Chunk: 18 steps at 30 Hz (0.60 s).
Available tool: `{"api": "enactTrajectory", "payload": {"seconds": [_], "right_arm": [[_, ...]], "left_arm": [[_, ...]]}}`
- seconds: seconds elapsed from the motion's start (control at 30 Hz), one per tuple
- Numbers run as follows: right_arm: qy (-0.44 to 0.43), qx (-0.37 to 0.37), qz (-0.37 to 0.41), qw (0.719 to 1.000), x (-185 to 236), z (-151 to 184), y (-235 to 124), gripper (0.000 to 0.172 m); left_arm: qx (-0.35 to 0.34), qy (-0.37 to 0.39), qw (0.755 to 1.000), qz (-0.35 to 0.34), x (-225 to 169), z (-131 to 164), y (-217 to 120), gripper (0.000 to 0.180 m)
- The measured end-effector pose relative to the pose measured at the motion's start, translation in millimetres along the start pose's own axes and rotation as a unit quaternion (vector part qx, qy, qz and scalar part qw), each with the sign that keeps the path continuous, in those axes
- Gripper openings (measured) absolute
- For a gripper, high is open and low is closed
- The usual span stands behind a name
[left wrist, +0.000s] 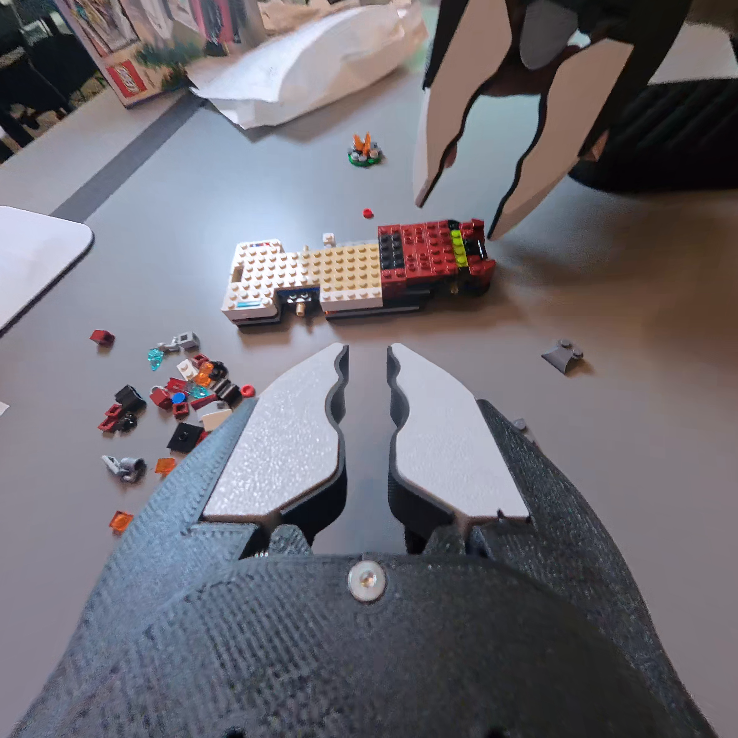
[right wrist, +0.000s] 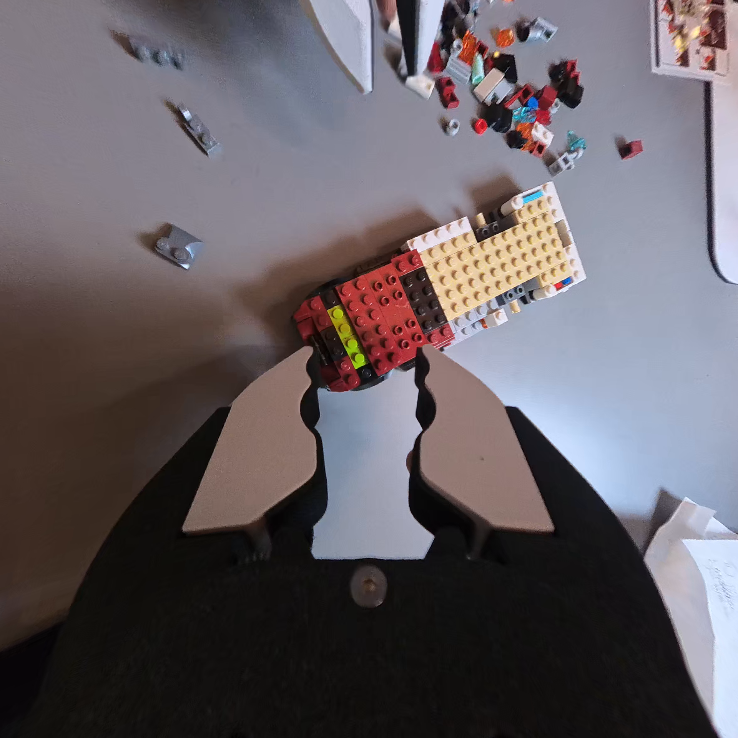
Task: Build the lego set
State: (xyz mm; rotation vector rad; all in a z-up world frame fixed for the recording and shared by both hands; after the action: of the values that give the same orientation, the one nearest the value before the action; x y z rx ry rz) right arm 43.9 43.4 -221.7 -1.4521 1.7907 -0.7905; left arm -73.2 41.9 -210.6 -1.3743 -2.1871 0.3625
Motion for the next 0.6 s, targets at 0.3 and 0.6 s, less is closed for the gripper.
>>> {"api": "enactTrajectory", "payload": {"seconds": [0.3, 0.6], "right_arm": [[0.089, -0.011, -0.079, 0.993, 49.0, -10.7, -12.5, 0.032], [0.133, 0.045, -0.11, 0.984, 88.9, -9.0, 8.4, 0.032]], "left_arm": [[-0.079, -0.048, 0.995, -0.044, 16.0, -17.4, -12.5, 0.0], [-0.064, -0.028, 0.997, -0.046, 10.3, -13.5, -5.3, 0.0]]}}
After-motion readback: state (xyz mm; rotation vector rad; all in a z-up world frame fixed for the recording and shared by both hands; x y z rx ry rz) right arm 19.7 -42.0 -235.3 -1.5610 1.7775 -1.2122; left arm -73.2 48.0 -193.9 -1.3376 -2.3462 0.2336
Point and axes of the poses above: each gripper's, where its closed fingertips meet, y out along the fingers, z out of its underside, x = y × z across the jaws, the point moved 1 cm from there along -y, back along the fingers, and after that the axes turned 13 degrees about y, right-handed, at the moved point
